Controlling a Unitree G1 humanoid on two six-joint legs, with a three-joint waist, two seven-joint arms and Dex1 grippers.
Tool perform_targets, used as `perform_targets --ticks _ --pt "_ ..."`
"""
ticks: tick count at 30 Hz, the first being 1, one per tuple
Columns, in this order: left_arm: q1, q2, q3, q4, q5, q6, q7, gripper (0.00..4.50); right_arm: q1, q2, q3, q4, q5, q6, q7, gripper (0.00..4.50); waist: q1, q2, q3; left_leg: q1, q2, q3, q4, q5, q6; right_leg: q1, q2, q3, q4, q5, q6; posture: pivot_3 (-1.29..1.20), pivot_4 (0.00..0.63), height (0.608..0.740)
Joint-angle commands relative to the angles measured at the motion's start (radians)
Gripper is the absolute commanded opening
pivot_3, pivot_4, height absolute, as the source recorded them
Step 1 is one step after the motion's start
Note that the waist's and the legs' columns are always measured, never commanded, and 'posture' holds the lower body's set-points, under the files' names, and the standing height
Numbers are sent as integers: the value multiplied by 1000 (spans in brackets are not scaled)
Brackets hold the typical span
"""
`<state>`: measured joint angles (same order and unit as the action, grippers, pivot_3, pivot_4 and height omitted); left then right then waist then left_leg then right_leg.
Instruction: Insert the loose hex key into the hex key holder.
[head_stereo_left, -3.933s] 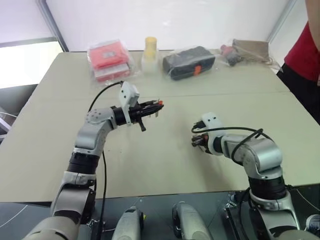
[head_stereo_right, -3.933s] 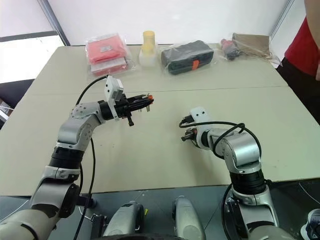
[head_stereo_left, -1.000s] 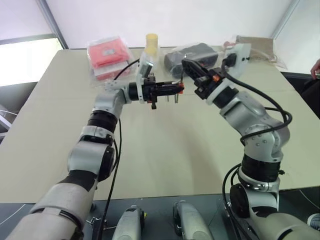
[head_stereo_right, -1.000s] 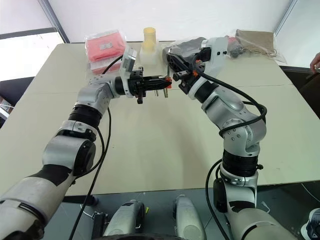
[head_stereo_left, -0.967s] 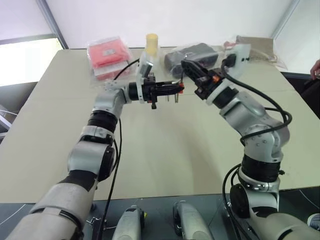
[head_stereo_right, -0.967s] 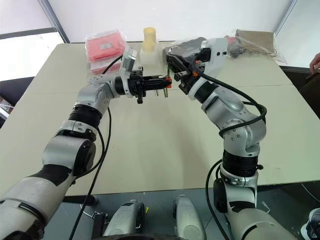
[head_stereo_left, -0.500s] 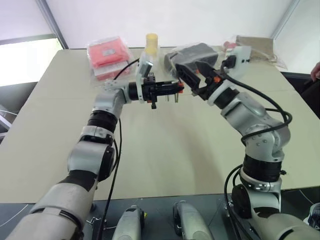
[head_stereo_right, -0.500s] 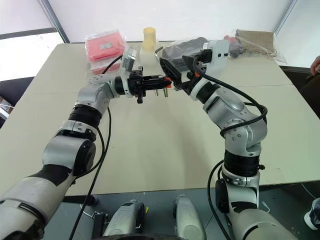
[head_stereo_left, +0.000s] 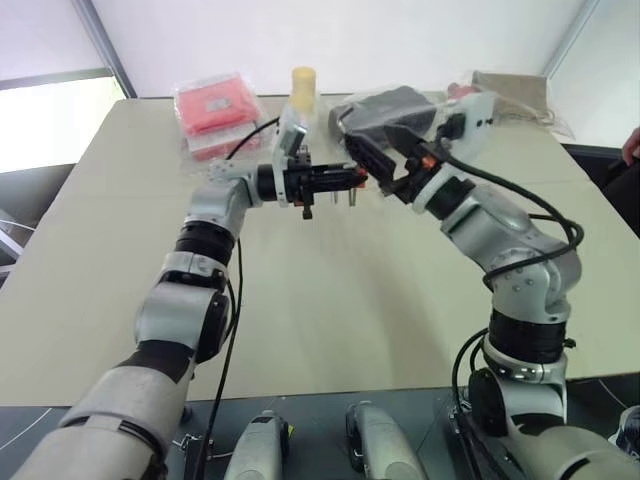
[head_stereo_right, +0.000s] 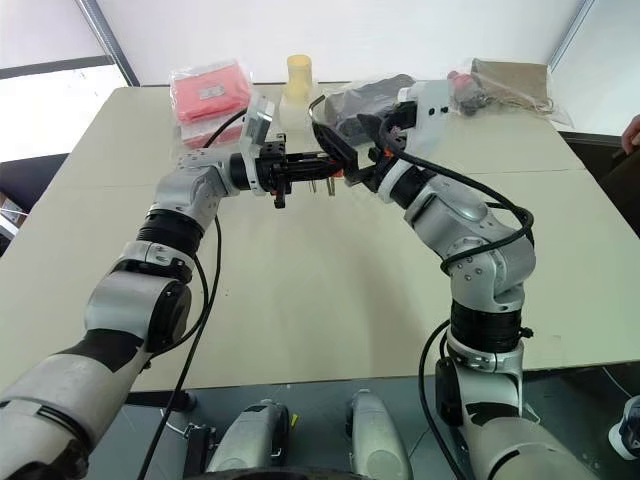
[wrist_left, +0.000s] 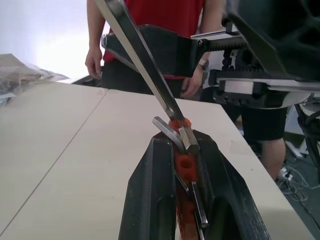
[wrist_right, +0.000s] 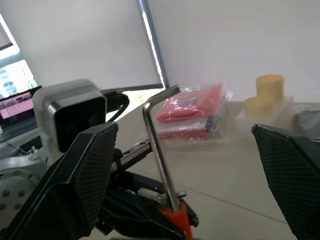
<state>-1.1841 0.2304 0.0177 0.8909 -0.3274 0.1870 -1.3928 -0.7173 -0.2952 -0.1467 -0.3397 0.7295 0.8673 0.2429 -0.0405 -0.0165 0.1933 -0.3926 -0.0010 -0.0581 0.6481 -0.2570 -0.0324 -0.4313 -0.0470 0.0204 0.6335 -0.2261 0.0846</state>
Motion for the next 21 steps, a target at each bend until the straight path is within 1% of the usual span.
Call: perform_targets --ticks 1,5,12,16,21 --pt "-10 5 5 -27 1 -17 -8 0 -46 -30 16 -47 19 17 30 4433 0 0 0 0 0 0 0 0 0 0 0 0 0 0 0 0 150 740" --pt "-11 2 5 -25 6 -17 -10 0 -87 -57 43 -26 16 45 58 4433 -1 0 0 0 0 0 0 0 0 0 0 0 0 0 0 0 150 740" --pt "1 -2 -5 -34 18 -25 -17 0 -124 -54 79 17 -7 46 90 4433 1 0 0 0 0 0 0 0 0 0 0 0 0 0 0 0 150 740" --pt "-30 1 46 -14 -20 12 10 0 -128 -54 87 30 -19 41 95 4433 1 0 0 0 0 0 0 0 0 0 0 0 0 0 0 0 150 740" --pt "-14 17 35 -36 -7 13 -3 0 -119 -49 81 35 -22 47 86 4433 0 0 0 0 0 0 0 0 0 0 0 0 0 0 0 0 150 740"
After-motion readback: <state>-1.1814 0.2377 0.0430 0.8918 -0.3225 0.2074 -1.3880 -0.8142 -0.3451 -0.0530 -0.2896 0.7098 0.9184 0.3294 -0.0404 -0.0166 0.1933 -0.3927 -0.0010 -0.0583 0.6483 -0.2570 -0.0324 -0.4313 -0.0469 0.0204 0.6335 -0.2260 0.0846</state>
